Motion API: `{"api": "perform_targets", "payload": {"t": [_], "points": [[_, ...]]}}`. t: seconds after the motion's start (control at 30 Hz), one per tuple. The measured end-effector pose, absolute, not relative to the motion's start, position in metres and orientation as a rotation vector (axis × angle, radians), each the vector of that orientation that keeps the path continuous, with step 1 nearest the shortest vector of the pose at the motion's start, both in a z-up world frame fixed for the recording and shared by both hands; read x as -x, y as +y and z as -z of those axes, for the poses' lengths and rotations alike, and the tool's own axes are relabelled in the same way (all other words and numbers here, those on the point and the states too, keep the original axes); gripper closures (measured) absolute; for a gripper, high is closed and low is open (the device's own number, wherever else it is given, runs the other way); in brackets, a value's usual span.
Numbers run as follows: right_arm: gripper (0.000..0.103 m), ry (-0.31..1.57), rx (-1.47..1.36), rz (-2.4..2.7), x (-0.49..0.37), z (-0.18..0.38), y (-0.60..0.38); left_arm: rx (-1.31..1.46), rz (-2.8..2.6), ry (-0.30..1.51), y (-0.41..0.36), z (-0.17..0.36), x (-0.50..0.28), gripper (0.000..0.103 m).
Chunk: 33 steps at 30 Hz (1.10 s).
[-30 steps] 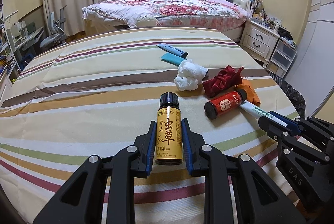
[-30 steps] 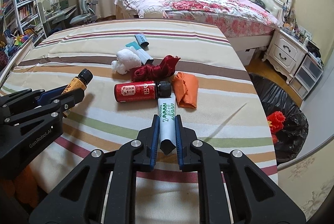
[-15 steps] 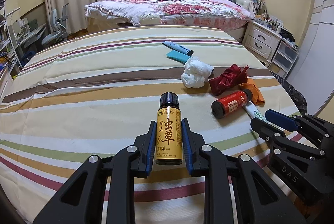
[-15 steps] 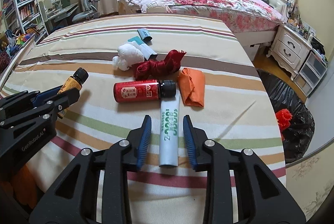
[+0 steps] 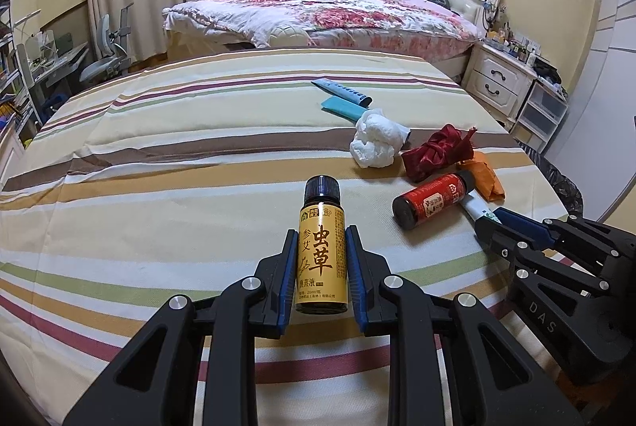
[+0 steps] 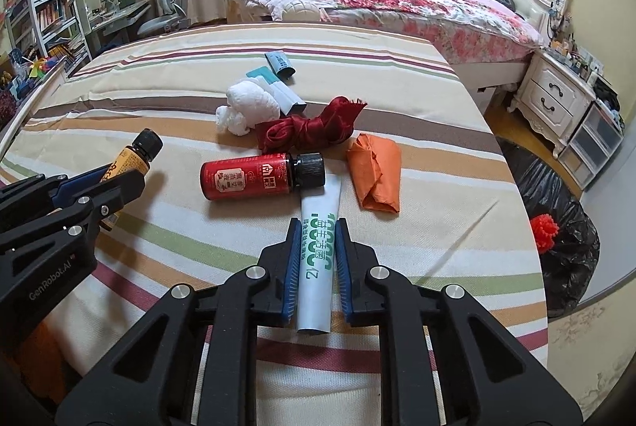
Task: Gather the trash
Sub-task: 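Carry the gold bottle and white tube over the bin and open both tools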
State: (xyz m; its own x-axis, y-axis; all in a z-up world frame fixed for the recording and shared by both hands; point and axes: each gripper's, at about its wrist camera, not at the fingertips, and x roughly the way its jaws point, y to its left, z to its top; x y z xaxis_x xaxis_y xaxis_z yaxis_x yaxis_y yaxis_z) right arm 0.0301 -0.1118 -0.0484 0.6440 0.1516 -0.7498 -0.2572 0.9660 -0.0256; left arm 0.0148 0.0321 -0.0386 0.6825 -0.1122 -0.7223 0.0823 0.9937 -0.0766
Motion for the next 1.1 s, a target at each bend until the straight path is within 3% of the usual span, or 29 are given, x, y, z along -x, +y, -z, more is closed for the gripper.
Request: {"api": "perform_targets", "payload": {"t": [0.63,1.1], "points": [[0.086,0.760,0.087,-0.159,-0.030,0.019,-0.143,0.034,0.144,0.764,0.021,0.021,-0.011,0.078],[0.086,0.690,0.009,0.038,-0.042,-0.004,-0.233,-0.032,0.319,0.682,-0.064,-0.008,-0.037,0.078]]}}
